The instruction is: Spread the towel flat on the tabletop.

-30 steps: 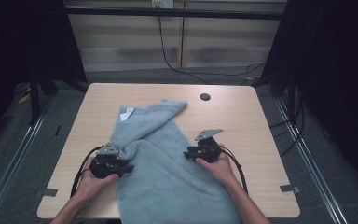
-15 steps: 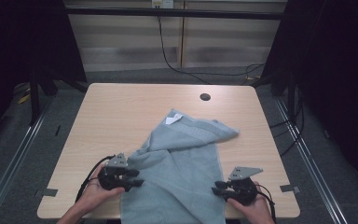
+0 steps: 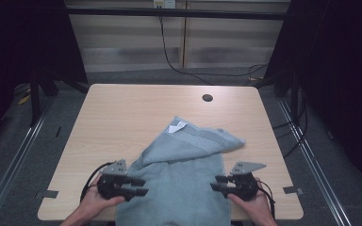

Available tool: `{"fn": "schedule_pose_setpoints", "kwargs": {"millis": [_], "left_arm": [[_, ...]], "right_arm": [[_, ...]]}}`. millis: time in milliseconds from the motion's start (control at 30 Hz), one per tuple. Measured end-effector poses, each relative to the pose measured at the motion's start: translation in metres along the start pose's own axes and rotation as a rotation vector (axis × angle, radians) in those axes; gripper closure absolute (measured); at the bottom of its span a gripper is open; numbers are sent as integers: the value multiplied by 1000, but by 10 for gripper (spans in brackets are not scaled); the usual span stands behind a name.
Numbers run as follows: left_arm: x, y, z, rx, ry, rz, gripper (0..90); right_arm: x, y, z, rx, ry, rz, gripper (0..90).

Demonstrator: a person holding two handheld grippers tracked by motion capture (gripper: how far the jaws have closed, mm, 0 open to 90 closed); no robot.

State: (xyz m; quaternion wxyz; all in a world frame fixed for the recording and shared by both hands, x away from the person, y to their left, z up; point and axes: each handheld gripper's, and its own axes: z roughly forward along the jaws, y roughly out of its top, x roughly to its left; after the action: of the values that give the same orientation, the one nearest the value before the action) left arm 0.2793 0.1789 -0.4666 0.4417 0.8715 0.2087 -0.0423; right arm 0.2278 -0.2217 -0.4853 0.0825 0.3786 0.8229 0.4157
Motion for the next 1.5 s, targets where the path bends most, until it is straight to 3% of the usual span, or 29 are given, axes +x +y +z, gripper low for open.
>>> {"fn": "schedule_pose_setpoints", "kwargs": {"millis": [67,133,200,233,267,300,333,467,567,700,767,833,933,1033,1200,1333,1400,1500], "left_arm": [[18,15,9,-16,26,-31,605],[41,26,21,-13,7,-111,605],[55,33,32,-21,95,-105,623],[63,35,37,-27,87,-129,623],[68,35,42,-31,109,-143,622],[72,34,48,3,154,-135,623],[74,31,54,29,169,-130,622],[73,24,53,38,189,-108,614],[63,15,47,47,174,-94,615],[44,-1,33,56,145,-90,619],[28,-11,26,58,145,-71,627],[13,-20,20,67,103,-61,632],[5,-22,10,52,83,-52,631],[14,-9,5,-4,97,-65,613],[41,19,13,-55,124,-82,576],[62,33,27,-60,140,-125,534],[69,37,35,-49,183,-125,520],[79,39,47,-42,206,-140,491]], "right_arm": [[-11,13,12,1,-22,-6,617],[-22,23,25,10,-35,-2,620],[-29,31,37,17,-40,-5,621],[-31,35,43,21,-51,-15,622],[-33,38,47,19,-50,-21,623],[-33,41,51,17,-49,-17,623],[-34,42,55,21,-47,-18,623],[-32,40,66,47,-50,-37,617],[-29,38,64,50,-26,-35,617],[-16,30,58,59,25,-42,620],[-7,26,54,63,50,-47,621],[2,22,51,75,70,-62,620],[15,18,47,96,92,-97,602],[17,18,45,95,112,-96,569],[6,23,37,36,95,-56,569],[1,24,30,11,80,-48,569],[-2,25,23,-11,70,-42,568],[-11,26,11,-50,40,-22,567]]}}
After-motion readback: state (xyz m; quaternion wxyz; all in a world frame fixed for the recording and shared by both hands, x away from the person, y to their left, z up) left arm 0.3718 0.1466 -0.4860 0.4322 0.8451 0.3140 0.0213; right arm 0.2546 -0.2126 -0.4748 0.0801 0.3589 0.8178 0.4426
